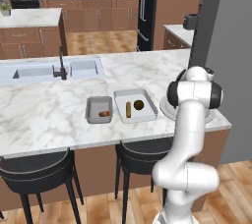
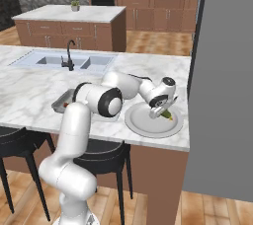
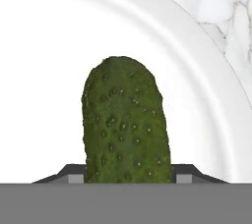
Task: Place one cooked food and one vegetable from the large plate to each tupperware container.
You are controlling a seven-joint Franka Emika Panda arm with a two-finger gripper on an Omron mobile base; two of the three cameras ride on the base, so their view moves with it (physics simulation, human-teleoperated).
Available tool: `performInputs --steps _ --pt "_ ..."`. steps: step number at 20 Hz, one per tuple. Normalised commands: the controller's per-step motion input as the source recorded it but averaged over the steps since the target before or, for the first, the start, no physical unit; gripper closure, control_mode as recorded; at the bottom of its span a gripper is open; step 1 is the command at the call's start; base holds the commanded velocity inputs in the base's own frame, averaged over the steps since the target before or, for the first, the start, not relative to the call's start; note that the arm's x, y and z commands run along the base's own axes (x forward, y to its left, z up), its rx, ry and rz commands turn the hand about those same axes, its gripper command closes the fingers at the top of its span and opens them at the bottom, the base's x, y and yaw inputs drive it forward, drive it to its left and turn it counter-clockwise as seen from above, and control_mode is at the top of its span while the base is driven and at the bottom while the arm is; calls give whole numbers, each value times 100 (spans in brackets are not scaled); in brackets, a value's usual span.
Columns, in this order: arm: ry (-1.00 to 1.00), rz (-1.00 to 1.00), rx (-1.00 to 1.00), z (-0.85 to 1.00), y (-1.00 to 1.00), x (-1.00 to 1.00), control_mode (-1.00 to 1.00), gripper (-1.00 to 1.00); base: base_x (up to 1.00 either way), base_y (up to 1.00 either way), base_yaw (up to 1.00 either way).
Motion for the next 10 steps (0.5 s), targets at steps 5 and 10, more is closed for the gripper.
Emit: performInputs --steps 5,10 --pt "-5 -17 -2 73 61 -91 -100 100 0 0 0" --pt "-29 -30 -7 70 100 -65 -100 100 0 0 0"
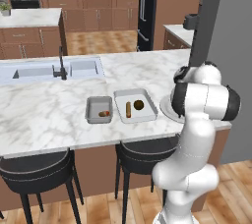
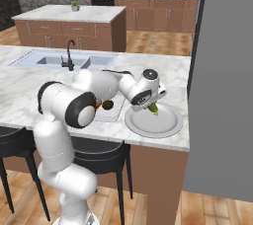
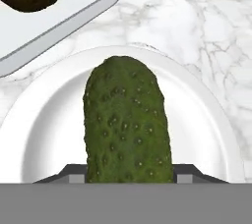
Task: Place one cooked food and one vegetable from the large plate to each tupperware container.
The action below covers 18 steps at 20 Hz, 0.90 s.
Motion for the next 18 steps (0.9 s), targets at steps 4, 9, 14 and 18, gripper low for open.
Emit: performInputs --steps 4,9,14,18 --pt "-7 -21 -2 13 100 3 -100 100 0 0 0" --pt "11 1 -11 1 100 22 -100 100 0 0 0" --pt "7 3 -15 28 100 27 -100 100 0 0 0" --pt "8 0 -1 37 96 15 -100 100 0 0 0"
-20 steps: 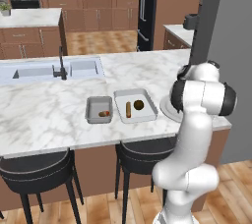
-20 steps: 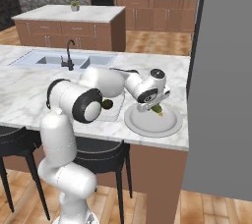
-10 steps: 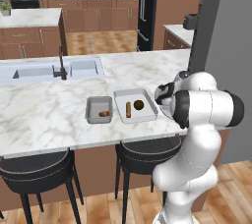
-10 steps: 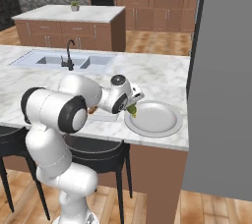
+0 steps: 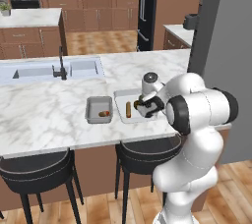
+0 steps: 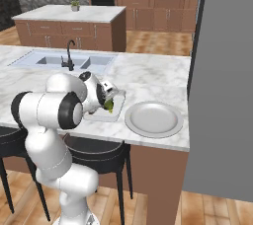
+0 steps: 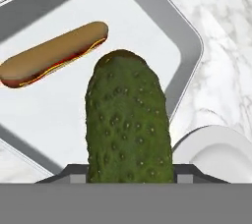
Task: Place one cooked food and one vegetable from the large plate to each tupperware container.
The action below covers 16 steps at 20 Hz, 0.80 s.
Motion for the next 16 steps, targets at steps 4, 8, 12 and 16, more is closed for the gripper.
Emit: performInputs --steps 4,8,12,16 --pt "7 0 5 41 85 2 -100 100 0 0 0" --pt "9 0 17 45 36 2 -100 100 0 0 0" --pt "16 0 7 -2 64 5 -100 100 0 0 0" --pt "5 0 0 -5 82 11 -100 100 0 0 0"
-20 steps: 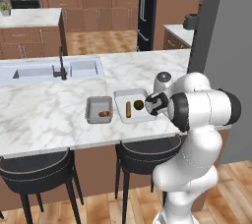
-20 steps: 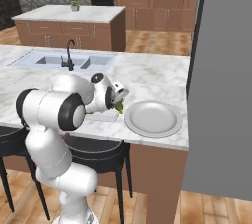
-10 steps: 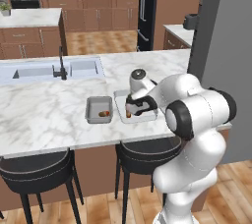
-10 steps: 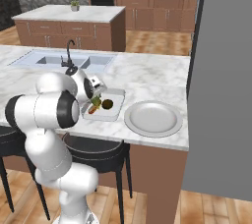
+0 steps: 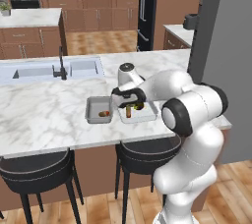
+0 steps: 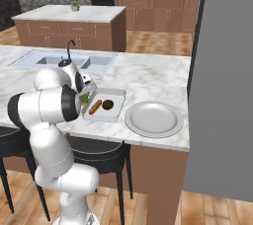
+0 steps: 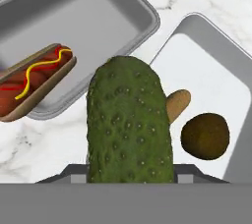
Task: Place one cooked food and one vegetable from the large plate to each tupperware container.
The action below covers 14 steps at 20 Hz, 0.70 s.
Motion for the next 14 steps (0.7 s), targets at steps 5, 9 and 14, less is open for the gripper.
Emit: performInputs --steps 5,9,14 --pt "5 -1 2 -46 78 4 -100 100 0 0 0" --pt "0 -2 3 -55 50 15 -100 100 0 0 0" --pt "0 -3 1 -5 41 25 -100 100 0 0 0"
